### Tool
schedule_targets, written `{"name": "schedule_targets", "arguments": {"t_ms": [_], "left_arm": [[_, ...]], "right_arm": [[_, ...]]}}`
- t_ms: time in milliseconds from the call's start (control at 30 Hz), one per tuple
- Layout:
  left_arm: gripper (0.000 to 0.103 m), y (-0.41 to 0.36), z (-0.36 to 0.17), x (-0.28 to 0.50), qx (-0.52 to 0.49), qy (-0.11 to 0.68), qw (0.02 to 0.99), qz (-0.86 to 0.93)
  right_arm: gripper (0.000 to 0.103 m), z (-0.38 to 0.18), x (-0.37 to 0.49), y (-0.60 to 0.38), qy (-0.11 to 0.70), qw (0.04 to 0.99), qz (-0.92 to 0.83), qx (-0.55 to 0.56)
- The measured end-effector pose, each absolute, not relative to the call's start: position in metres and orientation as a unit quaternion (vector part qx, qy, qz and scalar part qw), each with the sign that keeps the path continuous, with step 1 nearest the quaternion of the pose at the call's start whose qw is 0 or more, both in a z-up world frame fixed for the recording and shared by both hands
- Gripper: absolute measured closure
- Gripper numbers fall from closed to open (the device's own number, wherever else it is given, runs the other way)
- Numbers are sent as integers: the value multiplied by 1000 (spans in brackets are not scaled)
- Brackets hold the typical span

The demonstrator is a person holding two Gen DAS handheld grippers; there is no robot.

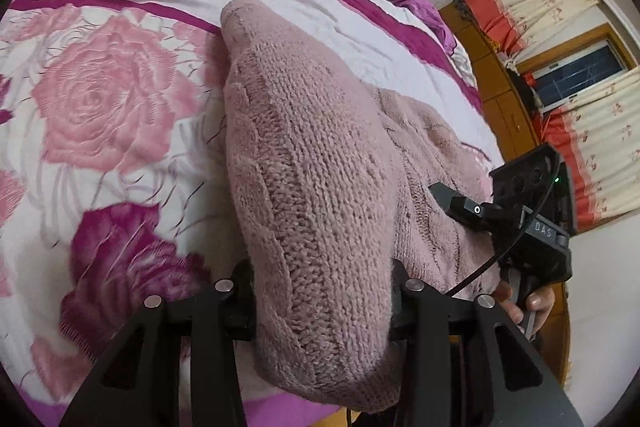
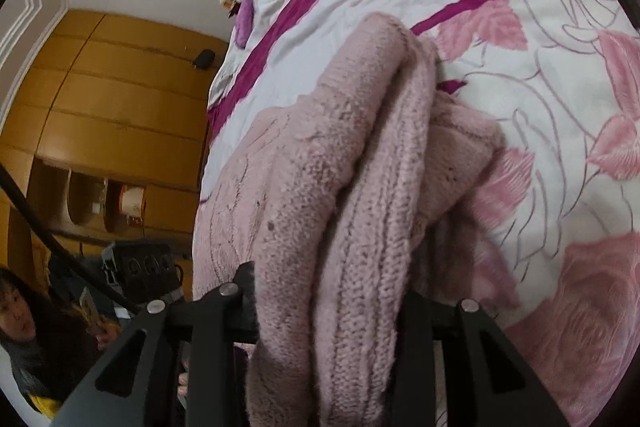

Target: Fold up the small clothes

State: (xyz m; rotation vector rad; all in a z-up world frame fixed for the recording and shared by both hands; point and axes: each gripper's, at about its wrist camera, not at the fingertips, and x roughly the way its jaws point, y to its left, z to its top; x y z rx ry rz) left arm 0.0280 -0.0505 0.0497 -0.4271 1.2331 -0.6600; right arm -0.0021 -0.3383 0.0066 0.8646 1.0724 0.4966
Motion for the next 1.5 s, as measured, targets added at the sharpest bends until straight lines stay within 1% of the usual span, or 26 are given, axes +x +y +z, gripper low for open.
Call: {"name": "schedule_targets", "arguments": {"t_ms": [233,367,400,433,467,500,567,633,700,767,900,1067,1233,1400,1500], "left_arm": [[84,-33,51,7,-173,566,753,-287],[83,-27,44,0,-178,565,756,-278],[83,-28,41,0,-178,565,758,-275],[80,-29,35,-1,-176,566,760,-267],[76,-30,31,-1,-171,566,763,-260],[74,-31,27,-2,-163,565,769,-252],[66,-30,28,-5,-156,563,776,-239],[61,-31,36,-9,-144,562,786,-215],[60,-31,43,-14,-128,558,795,-201],[60,-29,54,-21,-116,551,803,-198],[60,-21,75,-29,-104,527,817,-209],[60,-13,98,-32,-93,502,836,-199],[60,-1,111,-47,-96,495,842,-192],[60,-3,129,-67,-43,474,862,-177],[60,-1,141,-82,-44,458,870,-176]], "right_arm": [[68,10,-14,-314,512,741,245,358],[67,1,-18,-305,529,739,226,349],[66,-4,-18,-305,537,738,217,347],[64,-9,-17,-304,546,733,207,348],[59,-15,-15,-305,554,728,196,355],[50,-21,-14,-308,558,723,185,364],[46,-27,-14,-311,556,718,181,377],[42,-23,-16,-309,557,725,175,366],[32,-11,-18,-302,560,746,152,329],[29,-2,-23,-295,557,760,130,308],[29,13,-34,-298,531,783,87,313],[29,41,-49,-310,503,812,44,292],[29,69,-72,-312,488,840,14,236],[29,92,-104,-300,479,860,7,176],[29,104,-127,-284,468,872,12,148]]}}
